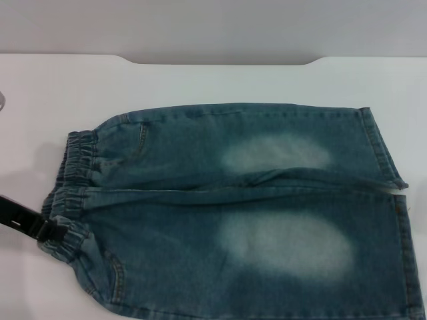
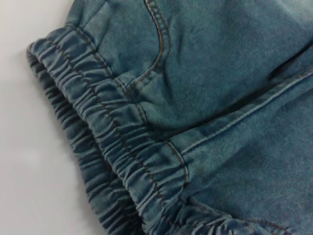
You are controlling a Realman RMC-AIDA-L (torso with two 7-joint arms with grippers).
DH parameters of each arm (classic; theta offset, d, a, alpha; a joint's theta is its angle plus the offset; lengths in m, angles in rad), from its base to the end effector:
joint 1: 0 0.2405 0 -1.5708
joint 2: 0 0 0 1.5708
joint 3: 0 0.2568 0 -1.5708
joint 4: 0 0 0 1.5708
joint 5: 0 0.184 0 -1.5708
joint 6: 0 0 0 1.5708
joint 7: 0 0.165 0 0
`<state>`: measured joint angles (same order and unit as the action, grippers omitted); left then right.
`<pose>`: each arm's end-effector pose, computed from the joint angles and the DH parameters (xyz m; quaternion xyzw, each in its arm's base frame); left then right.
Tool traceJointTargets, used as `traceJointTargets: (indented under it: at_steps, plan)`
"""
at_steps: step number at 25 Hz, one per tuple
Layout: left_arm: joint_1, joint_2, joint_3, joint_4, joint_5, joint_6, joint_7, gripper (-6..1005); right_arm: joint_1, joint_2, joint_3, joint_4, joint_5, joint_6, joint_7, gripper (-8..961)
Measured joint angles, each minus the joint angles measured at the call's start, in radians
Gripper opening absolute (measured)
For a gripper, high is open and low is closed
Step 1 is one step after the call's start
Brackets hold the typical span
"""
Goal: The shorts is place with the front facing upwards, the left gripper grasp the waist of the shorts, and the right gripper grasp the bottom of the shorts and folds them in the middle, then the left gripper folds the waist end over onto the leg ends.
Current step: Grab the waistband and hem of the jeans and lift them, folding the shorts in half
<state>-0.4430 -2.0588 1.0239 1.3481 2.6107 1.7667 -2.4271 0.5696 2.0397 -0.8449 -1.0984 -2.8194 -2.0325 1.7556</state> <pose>-0.2753 0.2887 0.0326 -0.8579 -0.4704 0.1461 0.1466 0.2891 0.2528 0.0346 0.9339 -0.2816 0.2091 0.0691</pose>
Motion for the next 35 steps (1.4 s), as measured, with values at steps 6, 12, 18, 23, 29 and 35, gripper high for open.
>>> traceJointTargets:
  at_steps: [6, 12, 18, 23, 29, 35]
  plan:
    - [0.000, -0.002, 0.008, -0.002, -0.001, -0.010, -0.006, 54, 0.010, 0.000, -0.005, 0.043, 0.001, -0.001, -0.011, 515]
    - [0.007, -0.001, 0.015, -0.002, -0.001, -0.014, -0.010, 54, 0.016, -0.009, -0.005, 0.062, -0.008, -0.007, -0.011, 514]
    - [0.011, -0.002, 0.025, -0.003, -0.001, -0.015, -0.013, 54, 0.014, -0.010, -0.003, 0.062, -0.034, -0.001, -0.010, 514]
    - [0.012, -0.002, 0.027, -0.003, -0.001, -0.016, -0.014, 54, 0.010, -0.002, -0.003, 0.062, -0.038, 0.033, -0.010, 514]
    - [0.011, -0.003, 0.033, -0.003, -0.001, -0.019, -0.019, 54, 0.009, 0.008, -0.004, 0.063, -0.037, 0.061, -0.010, 514]
    - [0.007, -0.002, 0.042, -0.003, -0.001, -0.020, -0.024, 54, 0.012, 0.020, -0.011, 0.063, -0.038, 0.072, -0.011, 514]
